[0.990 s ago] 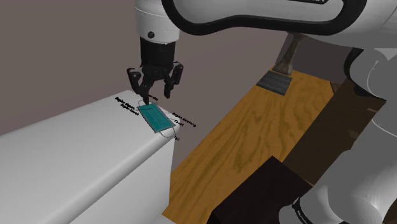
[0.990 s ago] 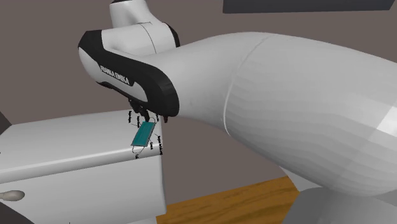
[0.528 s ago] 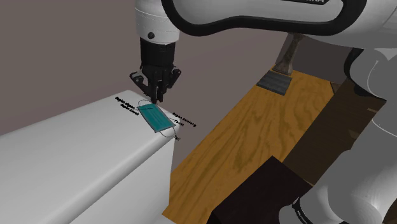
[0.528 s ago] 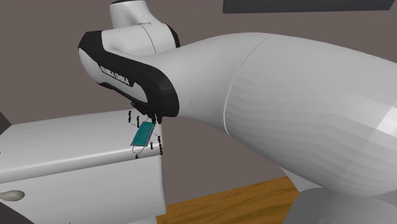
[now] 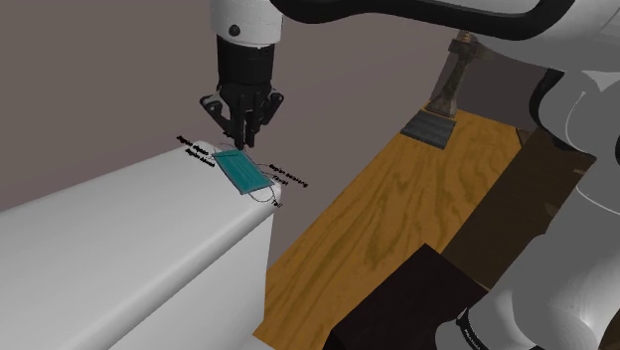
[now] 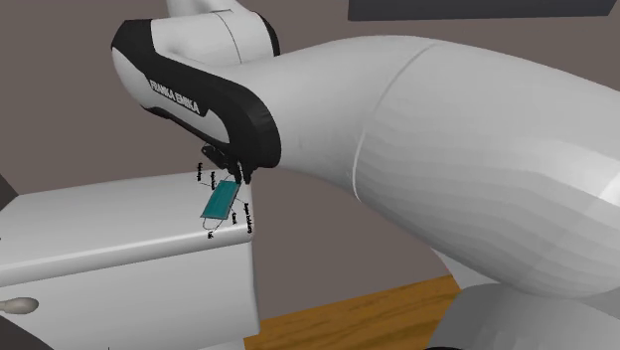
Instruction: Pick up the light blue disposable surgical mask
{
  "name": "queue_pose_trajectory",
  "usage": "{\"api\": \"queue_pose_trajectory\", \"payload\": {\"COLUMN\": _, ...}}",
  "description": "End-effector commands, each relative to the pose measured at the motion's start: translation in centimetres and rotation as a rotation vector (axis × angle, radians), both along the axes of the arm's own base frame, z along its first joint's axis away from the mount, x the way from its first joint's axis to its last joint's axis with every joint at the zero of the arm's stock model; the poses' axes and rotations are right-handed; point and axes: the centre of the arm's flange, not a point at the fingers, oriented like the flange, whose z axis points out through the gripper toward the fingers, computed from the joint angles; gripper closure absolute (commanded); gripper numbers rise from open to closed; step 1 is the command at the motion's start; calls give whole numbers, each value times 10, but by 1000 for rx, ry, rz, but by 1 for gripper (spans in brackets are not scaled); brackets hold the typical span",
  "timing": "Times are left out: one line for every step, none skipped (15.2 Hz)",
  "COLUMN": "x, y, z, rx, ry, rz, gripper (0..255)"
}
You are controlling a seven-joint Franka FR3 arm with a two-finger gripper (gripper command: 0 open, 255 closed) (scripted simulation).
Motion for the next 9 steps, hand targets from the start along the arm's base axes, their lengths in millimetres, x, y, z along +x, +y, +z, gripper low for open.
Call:
{"api": "queue_pose_trajectory", "payload": {"x": 0, "y": -1, "z": 10, "rx": 0, "ry": 0, "rz": 0, "gripper": 255}}
{"api": "queue_pose_trajectory", "payload": {"x": 0, "y": -1, "z": 15, "rx": 0, "ry": 0, "rz": 0, "gripper": 255}}
{"api": "queue_pose_trajectory", "payload": {"x": 0, "y": -1, "z": 21, "rx": 0, "ry": 0, "rz": 0, "gripper": 255}}
{"api": "queue_pose_trajectory", "payload": {"x": 0, "y": -1, "z": 26, "rx": 0, "ry": 0, "rz": 0, "gripper": 255}}
{"api": "queue_pose_trajectory", "payload": {"x": 0, "y": -1, "z": 31, "rx": 0, "ry": 0, "rz": 0, "gripper": 255}}
{"api": "queue_pose_trajectory", "payload": {"x": 0, "y": -1, "z": 37, "rx": 0, "ry": 0, "rz": 0, "gripper": 255}}
{"api": "queue_pose_trajectory", "payload": {"x": 0, "y": -1, "z": 42, "rx": 0, "ry": 0, "rz": 0, "gripper": 255}}
{"api": "queue_pose_trajectory", "payload": {"x": 0, "y": -1, "z": 47, "rx": 0, "ry": 0, "rz": 0, "gripper": 255}}
{"api": "queue_pose_trajectory", "payload": {"x": 0, "y": -1, "z": 52, "rx": 0, "ry": 0, "rz": 0, "gripper": 255}}
